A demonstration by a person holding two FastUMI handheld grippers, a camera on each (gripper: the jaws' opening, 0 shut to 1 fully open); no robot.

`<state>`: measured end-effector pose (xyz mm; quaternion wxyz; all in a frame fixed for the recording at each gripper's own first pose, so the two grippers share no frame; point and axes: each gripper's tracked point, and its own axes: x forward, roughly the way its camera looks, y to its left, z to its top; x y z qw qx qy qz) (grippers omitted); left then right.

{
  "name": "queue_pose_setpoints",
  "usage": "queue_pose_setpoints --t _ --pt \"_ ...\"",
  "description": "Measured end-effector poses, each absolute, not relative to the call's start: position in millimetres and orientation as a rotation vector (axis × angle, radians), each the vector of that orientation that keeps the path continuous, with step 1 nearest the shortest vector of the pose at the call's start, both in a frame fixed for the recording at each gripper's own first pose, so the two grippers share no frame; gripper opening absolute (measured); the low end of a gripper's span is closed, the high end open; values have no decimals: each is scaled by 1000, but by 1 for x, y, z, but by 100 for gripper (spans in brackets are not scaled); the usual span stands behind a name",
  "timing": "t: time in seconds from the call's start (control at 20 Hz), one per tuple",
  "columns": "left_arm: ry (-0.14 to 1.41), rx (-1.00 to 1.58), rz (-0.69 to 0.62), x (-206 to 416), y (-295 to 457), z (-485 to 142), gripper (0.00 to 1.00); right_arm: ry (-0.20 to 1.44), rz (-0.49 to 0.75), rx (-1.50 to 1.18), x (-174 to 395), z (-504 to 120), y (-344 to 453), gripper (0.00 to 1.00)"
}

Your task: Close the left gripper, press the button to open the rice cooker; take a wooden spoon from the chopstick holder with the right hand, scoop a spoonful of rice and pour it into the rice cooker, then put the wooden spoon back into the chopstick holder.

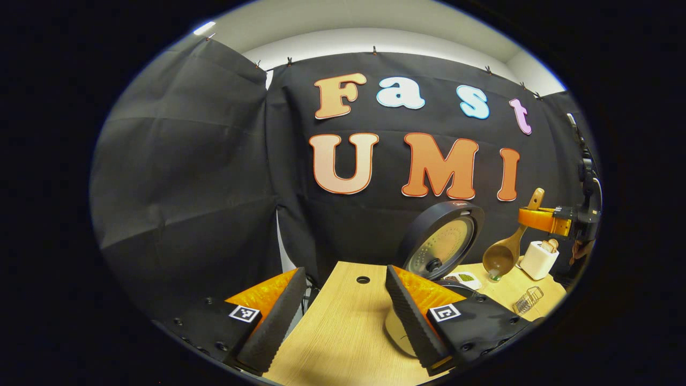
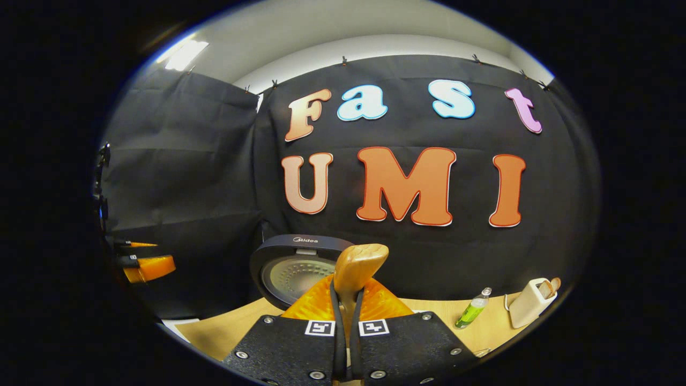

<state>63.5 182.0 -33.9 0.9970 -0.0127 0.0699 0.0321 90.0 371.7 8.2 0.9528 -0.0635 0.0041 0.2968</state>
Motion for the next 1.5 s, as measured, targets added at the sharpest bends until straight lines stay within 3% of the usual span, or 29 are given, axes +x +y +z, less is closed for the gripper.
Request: queue_pose_setpoints --t 0.4,0.75,1.1,1.5 --pt "128 -11 47 70 179 -31 97 -6 638 -261 77 -6 385 2" --pt "92 -41 57 66 168 -12 97 45 557 -97 101 -4 345 2" --pt "33 -55 94 63 132 9 100 83 369 62 142 -8 220 2" --pt "10 -32 112 71 73 24 98 174 162 141 162 -68 83 2"
